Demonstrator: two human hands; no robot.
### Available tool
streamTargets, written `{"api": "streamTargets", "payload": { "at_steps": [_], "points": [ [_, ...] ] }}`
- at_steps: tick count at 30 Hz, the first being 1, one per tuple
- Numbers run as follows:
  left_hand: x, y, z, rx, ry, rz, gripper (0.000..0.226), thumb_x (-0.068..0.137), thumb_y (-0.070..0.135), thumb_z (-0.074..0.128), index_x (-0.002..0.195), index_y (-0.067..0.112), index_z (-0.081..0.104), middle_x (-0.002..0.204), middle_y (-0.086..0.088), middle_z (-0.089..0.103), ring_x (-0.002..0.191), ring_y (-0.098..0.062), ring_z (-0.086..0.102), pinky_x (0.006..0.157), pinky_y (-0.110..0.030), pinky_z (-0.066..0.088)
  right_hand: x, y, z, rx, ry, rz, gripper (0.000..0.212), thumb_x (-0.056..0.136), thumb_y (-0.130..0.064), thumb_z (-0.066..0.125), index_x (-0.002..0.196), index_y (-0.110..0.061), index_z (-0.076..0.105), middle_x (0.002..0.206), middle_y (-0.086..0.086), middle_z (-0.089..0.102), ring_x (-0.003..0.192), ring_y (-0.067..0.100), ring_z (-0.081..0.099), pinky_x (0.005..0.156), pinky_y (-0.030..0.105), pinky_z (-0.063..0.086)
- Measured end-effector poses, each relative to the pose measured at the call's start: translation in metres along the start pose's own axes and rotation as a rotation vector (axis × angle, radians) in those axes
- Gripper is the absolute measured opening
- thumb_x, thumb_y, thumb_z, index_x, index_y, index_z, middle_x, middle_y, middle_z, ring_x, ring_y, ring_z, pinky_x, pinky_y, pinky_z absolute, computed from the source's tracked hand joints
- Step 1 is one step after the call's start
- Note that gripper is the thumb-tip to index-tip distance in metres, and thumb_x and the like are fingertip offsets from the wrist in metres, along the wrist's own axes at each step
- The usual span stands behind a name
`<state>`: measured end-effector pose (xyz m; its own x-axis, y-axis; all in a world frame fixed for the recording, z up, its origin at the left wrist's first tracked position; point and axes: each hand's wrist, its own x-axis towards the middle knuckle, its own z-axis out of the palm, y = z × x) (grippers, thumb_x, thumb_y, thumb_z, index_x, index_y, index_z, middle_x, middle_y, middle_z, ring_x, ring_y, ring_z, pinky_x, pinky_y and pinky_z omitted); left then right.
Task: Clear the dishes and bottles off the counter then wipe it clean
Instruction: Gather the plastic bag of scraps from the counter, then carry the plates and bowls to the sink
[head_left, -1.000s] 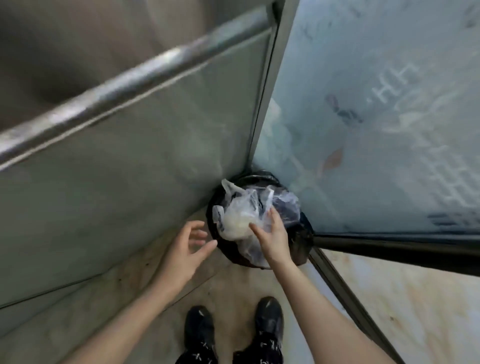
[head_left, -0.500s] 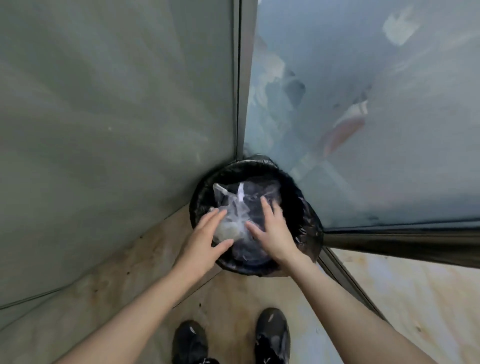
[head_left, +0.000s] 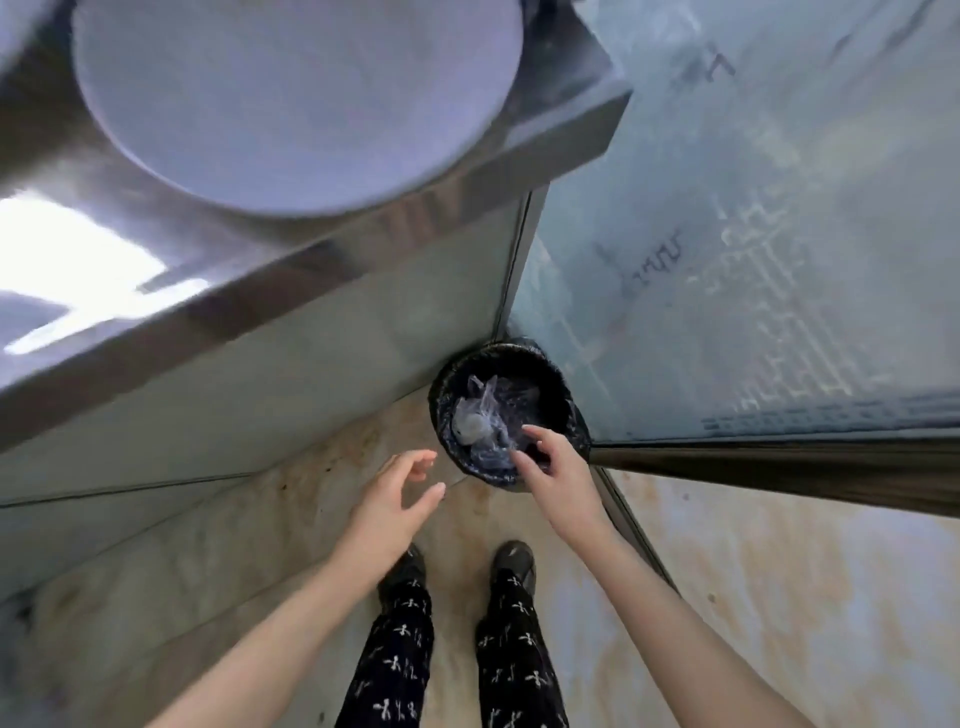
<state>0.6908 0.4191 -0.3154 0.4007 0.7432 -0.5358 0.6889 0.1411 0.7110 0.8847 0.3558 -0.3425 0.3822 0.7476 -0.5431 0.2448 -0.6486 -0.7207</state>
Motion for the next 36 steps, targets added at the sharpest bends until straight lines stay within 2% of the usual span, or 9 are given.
{"api": "streamTargets", "payload": {
  "at_steps": [2,6,12,17,24,27,29,33,36],
  "points": [
    [-0.043,0.038,-0.021,-0.041,0.013,-0.021,0.028,0.087,0.025,0.062,0.113,0.029,0.053,0.113,0.011,0.058,0.106,-0.004,0.054,0.095,-0.023,0.041,-0.043,-0.045,-0.024,0.033,0.012,-0.007,0.036,0.091,-0.02,0.059,0.126,-0.016,0.055,0.123,0.0,0.058,0.113,0.01,0.052,0.1,0.035,0.044],
    [-0.12,0.096,-0.058,-0.125,0.098,-0.011,0.024,0.087,0.018,0.063,0.11,0.02,0.058,0.109,0.008,0.061,0.103,-0.004,0.056,0.084,-0.002,0.037,-0.124,-0.121,-0.054,0.022,-0.04,-0.042,0.033,0.09,-0.016,0.06,0.122,-0.016,0.056,0.114,-0.002,0.058,0.108,0.014,0.056,0.097,0.031,0.045],
    [-0.196,0.136,-0.103,-0.28,0.269,-0.025,0.018,0.087,0.013,0.061,0.104,0.018,0.06,0.104,0.007,0.064,0.098,-0.001,0.059,0.082,-0.006,0.041,-0.193,-0.189,-0.057,-0.058,-0.144,-0.187,0.032,0.091,-0.018,0.057,0.124,-0.018,0.055,0.117,-0.008,0.055,0.109,0.005,0.05,0.092,0.019,0.04],
    [-0.215,0.144,-0.138,-0.343,0.379,-0.022,0.02,0.087,0.014,0.061,0.104,0.025,0.06,0.099,0.009,0.065,0.09,0.003,0.059,0.078,-0.009,0.045,-0.191,-0.224,-0.051,-0.07,-0.162,-0.226,0.031,0.092,-0.017,0.057,0.123,-0.018,0.054,0.118,-0.008,0.056,0.107,0.005,0.052,0.081,0.006,0.039],
    [-0.169,0.146,-0.219,-0.403,0.438,-0.049,0.018,0.087,0.013,0.061,0.103,0.022,0.059,0.094,0.006,0.065,0.087,-0.008,0.061,0.068,-0.007,0.042,-0.116,-0.286,-0.046,-0.03,0.016,-0.095,0.036,0.094,-0.021,0.054,0.127,-0.01,0.045,0.116,0.005,0.056,0.094,0.015,0.054,0.081,0.025,0.038],
    [-0.135,0.147,-0.244,-0.394,0.356,-0.043,0.018,0.088,0.017,0.06,0.105,0.021,0.056,0.096,0.004,0.064,0.09,-0.008,0.06,0.066,-0.007,0.043,-0.082,-0.305,-0.033,0.242,0.121,0.134,0.049,0.092,-0.028,0.057,0.131,-0.006,0.038,0.11,0.007,0.056,0.095,0.022,0.057,0.078,0.031,0.042],
    [-0.117,0.146,-0.259,-0.347,0.289,-0.021,0.016,0.089,0.02,0.059,0.103,0.026,0.055,0.097,0.006,0.062,0.091,-0.005,0.059,0.066,-0.01,0.044,-0.062,-0.313,-0.027,0.536,0.176,0.269,0.043,0.092,-0.03,0.058,0.125,-0.006,0.044,0.113,0.011,0.058,0.095,0.025,0.06,0.072,0.032,0.047],
    [-0.093,0.133,-0.293,-0.356,0.214,-0.021,0.017,0.089,0.015,0.059,0.1,0.027,0.054,0.099,0.003,0.062,0.089,-0.008,0.06,0.072,-0.02,0.05,-0.044,-0.327,-0.016,0.818,0.311,0.349,0.018,0.093,-0.014,0.055,0.108,-0.006,0.049,0.114,0.017,0.059,0.09,0.027,0.06,0.074,0.033,0.049],
    [-0.078,0.121,-0.324,-0.41,0.304,-0.079,0.021,0.088,0.011,0.058,0.106,0.021,0.052,0.099,-0.001,0.06,0.086,-0.014,0.06,0.067,-0.02,0.047,-0.045,-0.336,-0.006,0.894,0.431,0.355,0.012,0.095,-0.003,0.048,0.106,-0.003,0.046,0.113,0.02,0.055,0.094,0.032,0.058,0.082,0.042,0.049]
  ]
}}
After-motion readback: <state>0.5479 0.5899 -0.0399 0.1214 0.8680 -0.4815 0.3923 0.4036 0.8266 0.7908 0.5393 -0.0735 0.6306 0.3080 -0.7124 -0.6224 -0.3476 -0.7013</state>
